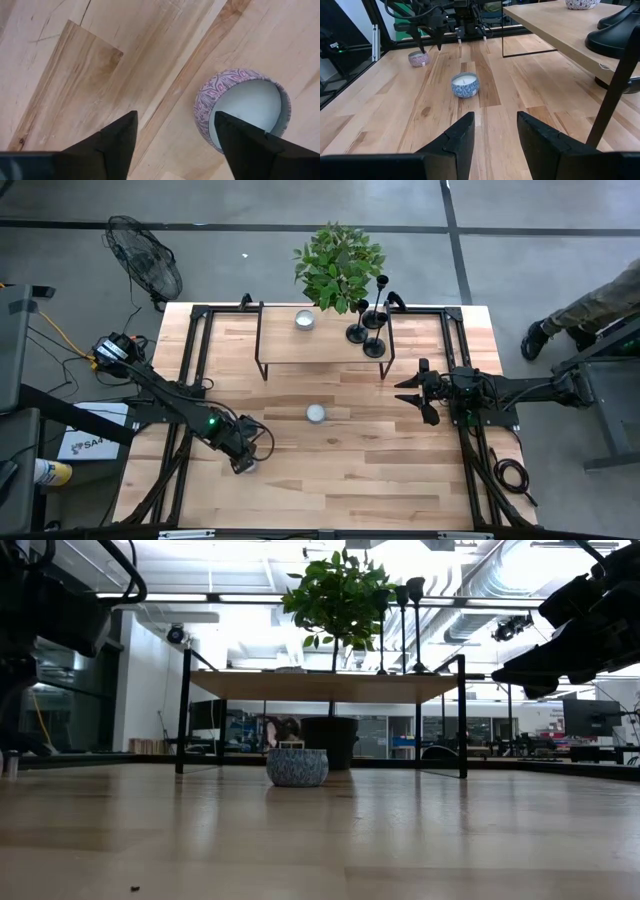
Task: Pick & Place candle stick holders
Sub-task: Put the red scented candle on the shelf
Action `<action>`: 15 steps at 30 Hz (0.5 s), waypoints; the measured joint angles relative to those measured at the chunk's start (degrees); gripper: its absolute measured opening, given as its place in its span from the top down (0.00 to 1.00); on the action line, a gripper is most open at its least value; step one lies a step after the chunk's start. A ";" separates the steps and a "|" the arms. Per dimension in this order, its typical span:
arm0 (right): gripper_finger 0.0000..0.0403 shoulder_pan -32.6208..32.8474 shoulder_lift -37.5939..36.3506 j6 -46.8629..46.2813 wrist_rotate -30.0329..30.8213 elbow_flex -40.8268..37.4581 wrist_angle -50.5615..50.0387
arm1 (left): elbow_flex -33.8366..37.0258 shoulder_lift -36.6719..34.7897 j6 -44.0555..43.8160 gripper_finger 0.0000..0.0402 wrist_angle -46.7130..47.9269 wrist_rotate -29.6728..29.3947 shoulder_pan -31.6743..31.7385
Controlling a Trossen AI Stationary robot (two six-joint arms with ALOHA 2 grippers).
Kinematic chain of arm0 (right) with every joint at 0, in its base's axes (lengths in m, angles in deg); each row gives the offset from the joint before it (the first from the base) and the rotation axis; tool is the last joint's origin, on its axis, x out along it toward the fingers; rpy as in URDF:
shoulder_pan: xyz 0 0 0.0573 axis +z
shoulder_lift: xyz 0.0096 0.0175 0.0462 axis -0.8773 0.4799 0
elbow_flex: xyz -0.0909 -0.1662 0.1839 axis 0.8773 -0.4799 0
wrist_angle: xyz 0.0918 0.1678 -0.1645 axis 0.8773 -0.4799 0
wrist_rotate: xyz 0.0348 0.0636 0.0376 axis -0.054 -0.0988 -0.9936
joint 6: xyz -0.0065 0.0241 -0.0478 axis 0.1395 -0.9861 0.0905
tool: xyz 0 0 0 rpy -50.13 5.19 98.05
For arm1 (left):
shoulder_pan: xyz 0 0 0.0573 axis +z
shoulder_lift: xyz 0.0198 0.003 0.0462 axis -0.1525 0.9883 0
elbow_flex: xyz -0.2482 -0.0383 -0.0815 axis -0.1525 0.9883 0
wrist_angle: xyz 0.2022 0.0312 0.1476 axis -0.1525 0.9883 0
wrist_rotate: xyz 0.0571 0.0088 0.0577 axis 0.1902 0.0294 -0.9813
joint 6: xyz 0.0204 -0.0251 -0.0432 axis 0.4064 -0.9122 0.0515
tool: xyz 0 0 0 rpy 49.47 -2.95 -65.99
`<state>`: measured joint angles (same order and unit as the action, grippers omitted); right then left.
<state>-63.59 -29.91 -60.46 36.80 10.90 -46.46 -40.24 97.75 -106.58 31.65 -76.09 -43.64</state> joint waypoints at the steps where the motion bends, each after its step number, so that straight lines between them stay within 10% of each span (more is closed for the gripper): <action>1: 0.65 -0.01 0.00 -0.06 0.00 0.00 0.00 | 0.00 0.00 0.00 0.38 0.00 0.01 0.00; 15: 0.65 -0.02 -0.01 -0.06 0.00 0.00 0.01 | 0.02 1.57 0.02 0.49 -0.87 1.51 0.00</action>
<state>-63.60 -29.92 -60.52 36.81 10.90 -46.45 -40.22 99.32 -106.56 30.78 -74.58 -43.64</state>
